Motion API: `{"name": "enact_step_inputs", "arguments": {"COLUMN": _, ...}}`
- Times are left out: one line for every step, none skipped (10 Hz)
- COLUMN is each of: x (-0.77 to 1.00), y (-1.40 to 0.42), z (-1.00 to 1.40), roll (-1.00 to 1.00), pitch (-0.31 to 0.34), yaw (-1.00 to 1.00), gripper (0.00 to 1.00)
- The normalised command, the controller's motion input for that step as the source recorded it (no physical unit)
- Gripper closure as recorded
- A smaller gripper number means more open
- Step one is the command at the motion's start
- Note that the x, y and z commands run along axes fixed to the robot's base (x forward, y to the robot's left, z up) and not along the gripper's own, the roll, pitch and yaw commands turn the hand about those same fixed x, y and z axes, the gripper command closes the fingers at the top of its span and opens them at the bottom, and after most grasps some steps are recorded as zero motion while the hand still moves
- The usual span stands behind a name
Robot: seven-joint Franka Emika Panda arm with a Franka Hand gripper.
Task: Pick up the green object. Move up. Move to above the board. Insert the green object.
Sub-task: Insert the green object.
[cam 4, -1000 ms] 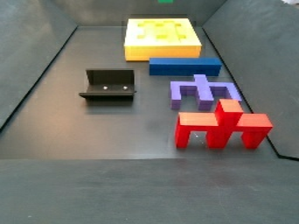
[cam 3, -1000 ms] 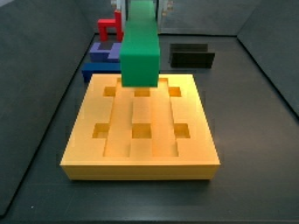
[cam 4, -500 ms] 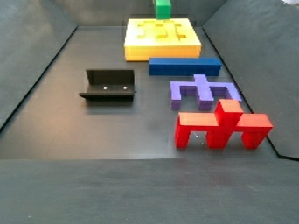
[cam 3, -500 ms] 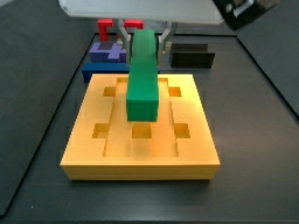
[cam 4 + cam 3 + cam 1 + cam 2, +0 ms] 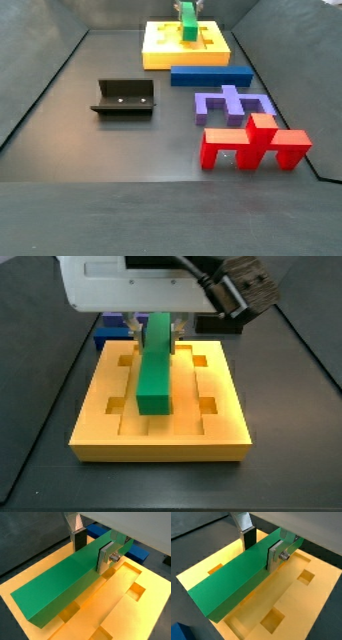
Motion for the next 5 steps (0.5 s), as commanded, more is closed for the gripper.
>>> {"name": "enact_step_inputs", "arguments": {"x": -0.25, "y": -0.01, "z": -0.13, "roll": 0.21, "pitch": -0.011, "yaw": 0.0, "gripper": 1.0}}
{"name": "enact_step_inputs", "arguments": {"x": -0.27, "y": 0.0, "z": -0.18, "roll": 0.16, "pitch": 0.0, "yaw": 0.0, "gripper": 1.0}}
{"name": "enact_step_inputs", "arguments": {"x": -0.11, "y": -0.25, "z": -0.06, "roll": 0.31, "pitch": 0.0, "yaw": 0.02, "gripper": 1.0}}
{"name": "enact_step_inputs", "arguments": {"x": 0.0, "y": -0.15, "z": -0.17, "roll": 0.24, "pitch": 0.017, "yaw": 0.0, "gripper": 1.0}}
{"name": "enact_step_inputs", "arguments": {"x": -0.1, "y": -0.17, "z": -0.18, "roll": 0.22, "pitch": 0.0, "yaw": 0.07, "gripper": 1.0}}
